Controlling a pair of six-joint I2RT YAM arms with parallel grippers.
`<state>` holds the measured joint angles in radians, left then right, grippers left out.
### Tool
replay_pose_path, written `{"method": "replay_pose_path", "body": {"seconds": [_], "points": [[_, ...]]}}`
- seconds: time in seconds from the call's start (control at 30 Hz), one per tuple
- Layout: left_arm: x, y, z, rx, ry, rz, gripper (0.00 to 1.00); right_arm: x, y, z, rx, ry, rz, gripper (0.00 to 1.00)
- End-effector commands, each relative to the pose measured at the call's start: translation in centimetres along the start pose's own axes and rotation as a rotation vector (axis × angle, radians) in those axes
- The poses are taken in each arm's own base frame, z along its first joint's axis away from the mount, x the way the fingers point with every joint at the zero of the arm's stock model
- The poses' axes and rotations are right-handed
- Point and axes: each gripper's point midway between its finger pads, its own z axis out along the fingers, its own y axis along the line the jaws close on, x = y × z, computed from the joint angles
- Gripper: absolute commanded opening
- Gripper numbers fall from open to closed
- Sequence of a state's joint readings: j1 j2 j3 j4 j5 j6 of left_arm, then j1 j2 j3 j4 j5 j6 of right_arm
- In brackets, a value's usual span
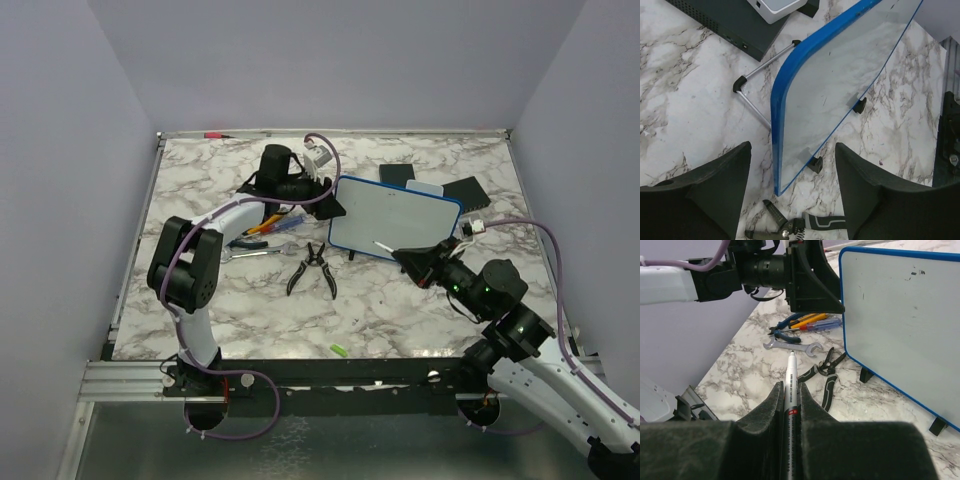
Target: Write a sentence on the whiteboard
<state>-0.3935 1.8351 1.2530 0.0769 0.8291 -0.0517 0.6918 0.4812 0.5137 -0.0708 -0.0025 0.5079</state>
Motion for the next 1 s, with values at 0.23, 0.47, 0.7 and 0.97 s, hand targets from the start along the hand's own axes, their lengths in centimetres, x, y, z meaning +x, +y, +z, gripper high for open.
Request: {"method": "replay_pose_path", "body": {"seconds": [0.23, 0.47, 0.7, 0.97], "points": [[-1.0, -1.3, 0.3, 0.126, -0.049, -0.008, 0.43, 0.1, 0.6, 0.1, -0.034, 0.005, 0.003, 0.01], [-0.6, -3.3, -1.6, 0.110, -0.097, -0.022, 0.39, 0.7, 0.3, 0.2, -0.028, 0.021, 0.007, 0.01], [2.1, -4.3, -2.3, 0.107, -0.071, -0.080, 0.39, 1.0, 0.4, 0.4, -0.036, 0.031, 0.009, 0.01], [3.5, -4.4, -2.8, 0.067, -0.062, -0.086, 0.42, 1.8, -0.2, 1.1, -0.020, 0.048, 0.003, 0.01]]}}
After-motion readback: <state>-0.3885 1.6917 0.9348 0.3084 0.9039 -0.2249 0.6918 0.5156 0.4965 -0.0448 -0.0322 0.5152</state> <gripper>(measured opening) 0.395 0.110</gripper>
